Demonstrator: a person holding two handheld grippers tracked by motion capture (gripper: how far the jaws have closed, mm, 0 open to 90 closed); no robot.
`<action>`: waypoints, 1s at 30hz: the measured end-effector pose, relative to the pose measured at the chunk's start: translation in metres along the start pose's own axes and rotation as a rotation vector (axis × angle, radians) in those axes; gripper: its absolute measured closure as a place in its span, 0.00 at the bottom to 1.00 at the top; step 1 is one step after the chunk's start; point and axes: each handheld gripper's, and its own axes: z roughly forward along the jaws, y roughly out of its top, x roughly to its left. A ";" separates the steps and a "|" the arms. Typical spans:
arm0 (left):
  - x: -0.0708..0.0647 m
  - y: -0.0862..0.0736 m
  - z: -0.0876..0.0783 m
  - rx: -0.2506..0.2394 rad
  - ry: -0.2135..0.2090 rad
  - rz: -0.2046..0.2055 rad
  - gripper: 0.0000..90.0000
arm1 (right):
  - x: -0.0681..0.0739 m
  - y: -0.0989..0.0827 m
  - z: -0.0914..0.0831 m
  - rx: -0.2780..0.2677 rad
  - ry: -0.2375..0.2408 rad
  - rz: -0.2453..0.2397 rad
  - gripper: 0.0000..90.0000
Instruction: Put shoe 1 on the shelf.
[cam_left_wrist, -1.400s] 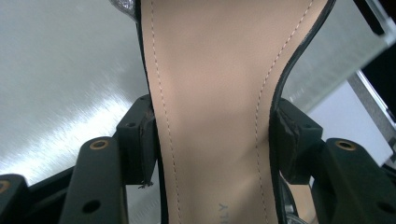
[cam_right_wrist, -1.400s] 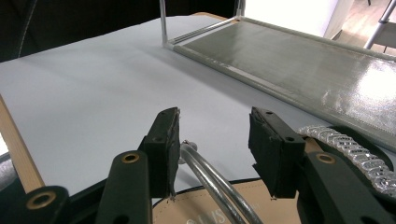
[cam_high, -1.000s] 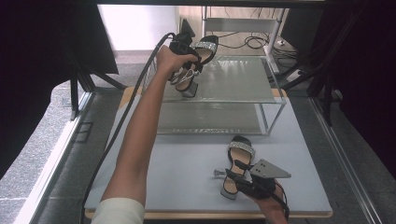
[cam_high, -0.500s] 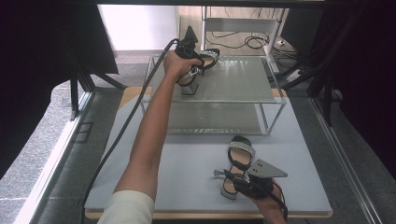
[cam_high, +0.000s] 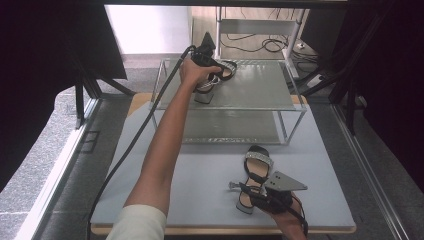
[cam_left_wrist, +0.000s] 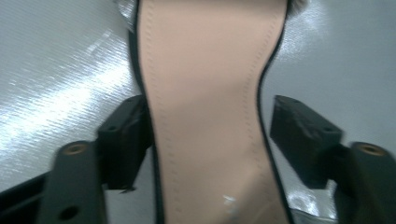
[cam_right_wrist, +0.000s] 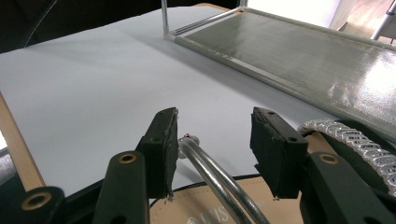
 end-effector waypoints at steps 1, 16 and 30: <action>0.000 0.000 0.000 0.000 0.000 0.000 0.28 | 0.000 0.000 0.000 0.000 0.000 0.000 0.58; -0.001 -0.006 -0.031 -0.163 -0.014 0.011 0.16 | 0.002 -0.001 0.002 0.013 0.002 -0.002 0.57; -0.017 -0.064 -0.102 -0.314 -0.184 0.233 0.23 | 0.003 -0.001 0.001 0.012 -0.012 -0.004 0.57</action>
